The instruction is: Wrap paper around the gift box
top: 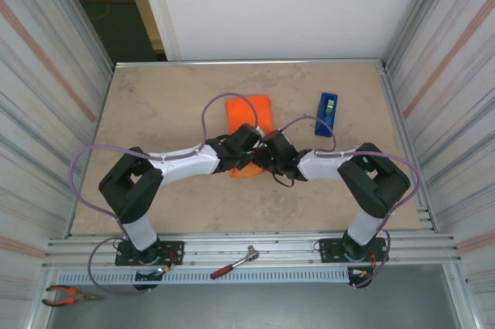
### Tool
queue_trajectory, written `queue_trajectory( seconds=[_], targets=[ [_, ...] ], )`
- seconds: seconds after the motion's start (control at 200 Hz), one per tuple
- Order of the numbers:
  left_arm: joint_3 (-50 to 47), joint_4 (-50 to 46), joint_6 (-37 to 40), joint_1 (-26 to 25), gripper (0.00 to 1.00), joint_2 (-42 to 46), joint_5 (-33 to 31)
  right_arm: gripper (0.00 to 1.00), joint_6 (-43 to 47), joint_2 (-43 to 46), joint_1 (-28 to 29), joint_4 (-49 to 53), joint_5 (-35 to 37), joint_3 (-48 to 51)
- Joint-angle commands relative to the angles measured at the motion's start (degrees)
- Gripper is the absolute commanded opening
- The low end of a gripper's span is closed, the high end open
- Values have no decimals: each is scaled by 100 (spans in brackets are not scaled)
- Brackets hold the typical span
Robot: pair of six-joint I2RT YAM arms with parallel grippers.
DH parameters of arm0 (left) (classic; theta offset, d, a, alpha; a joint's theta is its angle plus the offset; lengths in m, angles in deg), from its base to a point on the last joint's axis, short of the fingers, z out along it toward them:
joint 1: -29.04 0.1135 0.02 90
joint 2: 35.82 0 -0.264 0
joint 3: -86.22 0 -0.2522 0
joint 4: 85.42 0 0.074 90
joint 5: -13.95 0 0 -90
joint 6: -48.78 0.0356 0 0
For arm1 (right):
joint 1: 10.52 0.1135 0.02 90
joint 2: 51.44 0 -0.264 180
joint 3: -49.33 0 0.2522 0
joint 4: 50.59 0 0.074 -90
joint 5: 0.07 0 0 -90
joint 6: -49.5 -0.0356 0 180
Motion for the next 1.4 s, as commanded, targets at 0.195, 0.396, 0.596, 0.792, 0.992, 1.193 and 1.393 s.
queue_trajectory(
  seconds=[0.195,0.396,0.596,0.792,0.992,1.193,1.393],
  targets=[
    [-160,-159,-74,-126,57,-185,477,48,242,1166,-107,362,-374,428],
    [-201,-166,-82,-121,56,-154,458,38,304,1830,-524,713,-308,842],
    [-193,-171,-74,-118,56,-162,457,0,299,1705,-756,767,-335,812],
    [-162,-190,-63,-125,56,-177,461,0,265,1140,-669,521,-405,495],
    [-170,-191,-54,-119,56,-165,495,0,246,591,-489,365,-407,89],
    [-125,-255,-55,-122,56,-93,538,0,77,-3,-341,51,-391,-119],
    [157,-534,-154,-114,59,257,714,0,-22,16,-278,-117,-395,53]
  ],
)
